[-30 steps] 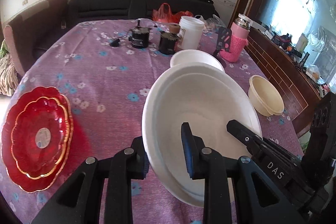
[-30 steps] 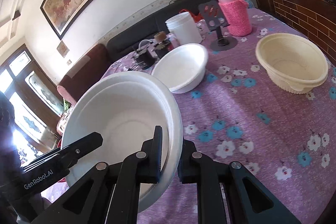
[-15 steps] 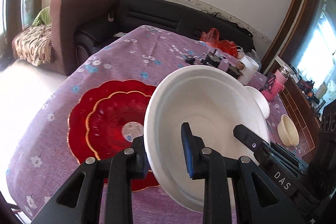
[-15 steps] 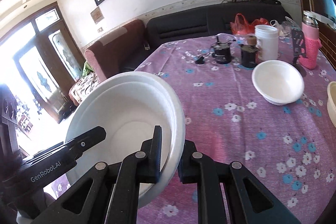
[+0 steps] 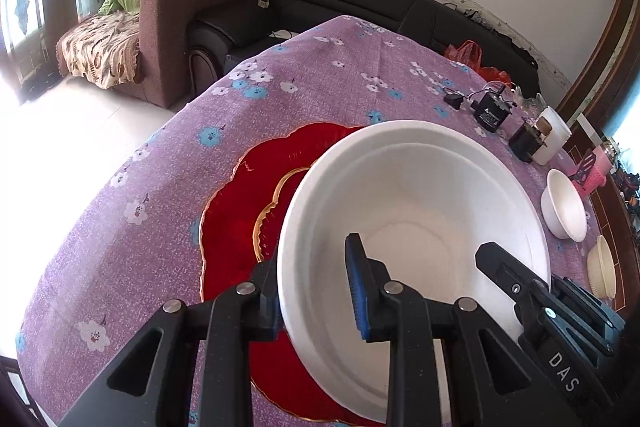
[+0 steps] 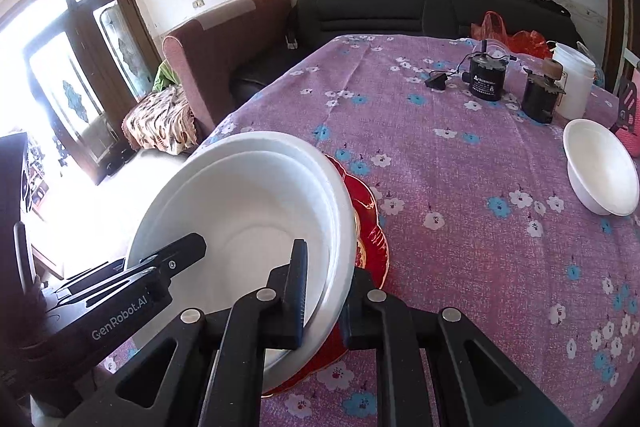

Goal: Organize plates and bowls
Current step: 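Lower the white bowl onto the red plate stack and open both grippers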

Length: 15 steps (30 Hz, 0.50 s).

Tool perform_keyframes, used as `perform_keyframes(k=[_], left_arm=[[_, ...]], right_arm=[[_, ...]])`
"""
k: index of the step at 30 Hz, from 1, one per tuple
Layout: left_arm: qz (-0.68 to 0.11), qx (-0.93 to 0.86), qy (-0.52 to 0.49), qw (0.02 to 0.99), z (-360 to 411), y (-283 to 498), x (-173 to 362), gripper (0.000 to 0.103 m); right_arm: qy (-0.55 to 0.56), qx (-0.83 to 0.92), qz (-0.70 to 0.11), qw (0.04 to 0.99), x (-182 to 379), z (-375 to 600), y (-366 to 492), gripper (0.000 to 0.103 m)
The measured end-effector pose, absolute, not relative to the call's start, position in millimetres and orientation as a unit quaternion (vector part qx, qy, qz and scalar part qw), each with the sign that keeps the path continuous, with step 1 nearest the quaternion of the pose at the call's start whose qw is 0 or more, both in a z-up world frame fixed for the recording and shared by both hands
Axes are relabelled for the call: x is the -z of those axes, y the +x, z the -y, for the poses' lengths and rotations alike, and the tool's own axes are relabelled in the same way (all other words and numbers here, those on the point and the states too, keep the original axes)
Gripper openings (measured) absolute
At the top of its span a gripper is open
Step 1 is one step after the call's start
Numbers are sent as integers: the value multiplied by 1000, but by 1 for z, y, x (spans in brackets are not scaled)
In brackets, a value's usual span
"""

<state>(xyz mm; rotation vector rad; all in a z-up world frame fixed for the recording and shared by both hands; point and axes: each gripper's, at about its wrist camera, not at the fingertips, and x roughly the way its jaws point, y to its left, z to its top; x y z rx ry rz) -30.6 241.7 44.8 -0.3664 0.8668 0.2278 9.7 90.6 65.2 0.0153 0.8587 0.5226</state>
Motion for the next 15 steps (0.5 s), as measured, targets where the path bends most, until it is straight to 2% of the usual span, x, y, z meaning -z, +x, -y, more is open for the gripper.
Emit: perform_keyframes(k=[15], left_arm=[[-430,-121,-169,879,-250,-13,-32,26]], right_arm=[[13,-244,-433,868,-41,-99,30,15]])
